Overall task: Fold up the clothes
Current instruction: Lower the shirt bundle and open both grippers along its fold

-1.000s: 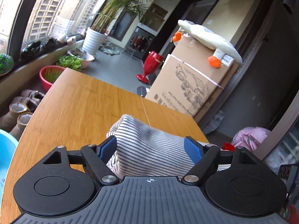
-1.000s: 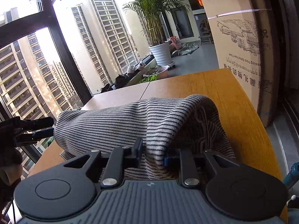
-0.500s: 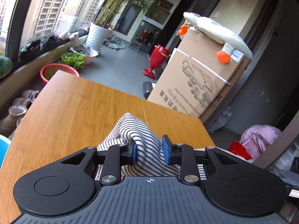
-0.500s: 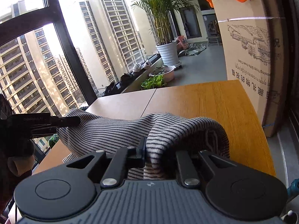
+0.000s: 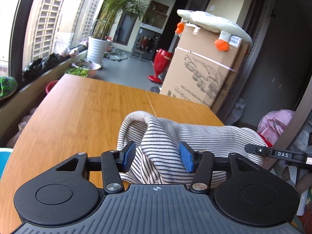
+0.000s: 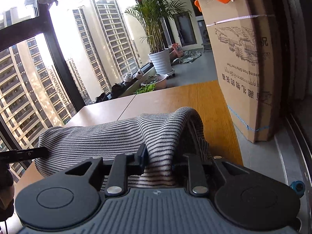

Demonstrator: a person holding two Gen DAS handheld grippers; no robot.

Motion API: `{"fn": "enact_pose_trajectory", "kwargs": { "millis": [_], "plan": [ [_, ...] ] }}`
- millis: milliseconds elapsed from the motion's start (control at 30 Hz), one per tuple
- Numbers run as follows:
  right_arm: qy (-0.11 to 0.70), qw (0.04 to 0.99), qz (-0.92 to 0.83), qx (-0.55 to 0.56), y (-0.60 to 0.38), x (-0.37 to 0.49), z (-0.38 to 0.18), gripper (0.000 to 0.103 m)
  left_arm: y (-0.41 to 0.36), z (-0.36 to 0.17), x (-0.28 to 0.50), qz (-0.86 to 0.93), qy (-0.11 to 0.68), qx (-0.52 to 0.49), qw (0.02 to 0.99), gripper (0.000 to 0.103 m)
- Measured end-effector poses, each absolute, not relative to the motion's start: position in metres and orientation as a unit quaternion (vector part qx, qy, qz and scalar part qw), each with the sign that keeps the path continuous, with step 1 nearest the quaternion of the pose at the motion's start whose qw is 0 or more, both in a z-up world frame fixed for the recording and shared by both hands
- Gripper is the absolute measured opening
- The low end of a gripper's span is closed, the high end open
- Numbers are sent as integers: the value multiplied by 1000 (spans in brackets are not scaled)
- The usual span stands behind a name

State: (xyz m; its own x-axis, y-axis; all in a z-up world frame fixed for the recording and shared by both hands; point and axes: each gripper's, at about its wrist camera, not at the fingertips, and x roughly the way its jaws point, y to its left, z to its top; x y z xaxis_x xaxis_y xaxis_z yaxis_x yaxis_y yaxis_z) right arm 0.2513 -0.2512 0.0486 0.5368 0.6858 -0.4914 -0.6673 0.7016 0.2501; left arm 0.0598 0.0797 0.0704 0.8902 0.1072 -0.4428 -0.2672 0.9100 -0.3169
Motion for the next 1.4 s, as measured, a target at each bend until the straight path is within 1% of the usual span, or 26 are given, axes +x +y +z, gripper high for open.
{"fn": "enact_pose_trajectory", "kwargs": {
  "millis": [33, 67, 100, 133, 167, 200, 233, 333, 400, 500, 533, 600, 700, 767, 867, 933, 1033, 1133, 1167, 1233, 1300, 1367, 1400],
  "plan": [
    [276, 884, 378, 3, -251, 249, 52, 38, 81, 78, 54, 106, 200, -185, 956, 56],
    [264, 891, 370, -5, -254, 245, 55, 45, 81, 84, 49, 108, 189, -184, 959, 56],
    [251, 898, 362, -10, -258, 241, 58, 48, 78, 89, 44, 100, 177, -184, 962, 60],
    [240, 904, 355, -13, -261, 237, 60, 55, 75, 95, 40, 89, 165, -185, 965, 68],
    [226, 909, 349, -15, -266, 231, 62, 58, 68, 96, 41, 71, 163, -185, 967, 72],
    [209, 915, 343, -19, -271, 224, 65, 59, 60, 95, 45, 51, 164, -185, 968, 80],
    [197, 918, 343, -23, -274, 219, 67, 59, 52, 94, 49, 32, 164, -184, 968, 84],
    [193, 908, 372, -29, -272, 211, 66, 59, 39, 68, 75, 15, 205, -201, 958, 86],
    [215, 894, 391, -44, -260, 210, 60, 59, 39, 53, 88, 33, 211, -195, 957, 87],
    [245, 889, 380, -66, -242, 216, 48, 61, 53, 45, 101, 41, 205, -189, 959, 88],
    [253, 888, 380, -62, -237, 221, 45, 62, 58, 44, 107, 46, 204, -184, 960, 88],
    [271, 880, 389, -33, -228, 236, 42, 61, 64, 39, 120, 79, 207, -140, 965, 88],
    [297, 866, 401, 18, -212, 257, 37, 61, 81, 35, 132, 105, 210, -136, 962, 88],
    [280, 874, 398, 9, -199, 262, 33, 61, 93, 34, 140, 130, 216, -134, 958, 91],
    [260, 886, 383, -11, -183, 265, 30, 62, 114, 31, 142, 142, 218, -179, 949, 93],
    [256, 890, 377, -17, -177, 266, 30, 62, 117, 32, 138, 151, 209, -183, 949, 92],
    [257, 892, 371, -21, -173, 267, 30, 63, 99, 52, 111, 185, 160, -143, 959, 92],
    [258, 896, 361, -23, -171, 264, 31, 63, 80, 72, 86, 141, 117, -150, 972, 94],
    [258, 898, 357, -22, -171, 262, 31, 63, 75, 75, 87, 110, 125, -150, 975, 94],
    [256, 900, 352, -26, -170, 258, 32, 63, 63, 68, 105, 77, 183, -137, 970, 94],
    [255, 899, 354, -26, -172, 259, 34, 64, 59, 54, 120, 104, 215, -114, 964, 94],
    [250, 903, 348, -27, -179, 257, 39, 73, 58, 43, 125, 122, 221, -90, 963, 95],
    [236, 912, 333, -34, -184, 252, 44, 75, 59, 43, 125, 122, 219, -92, 964, 96]
  ]
}}
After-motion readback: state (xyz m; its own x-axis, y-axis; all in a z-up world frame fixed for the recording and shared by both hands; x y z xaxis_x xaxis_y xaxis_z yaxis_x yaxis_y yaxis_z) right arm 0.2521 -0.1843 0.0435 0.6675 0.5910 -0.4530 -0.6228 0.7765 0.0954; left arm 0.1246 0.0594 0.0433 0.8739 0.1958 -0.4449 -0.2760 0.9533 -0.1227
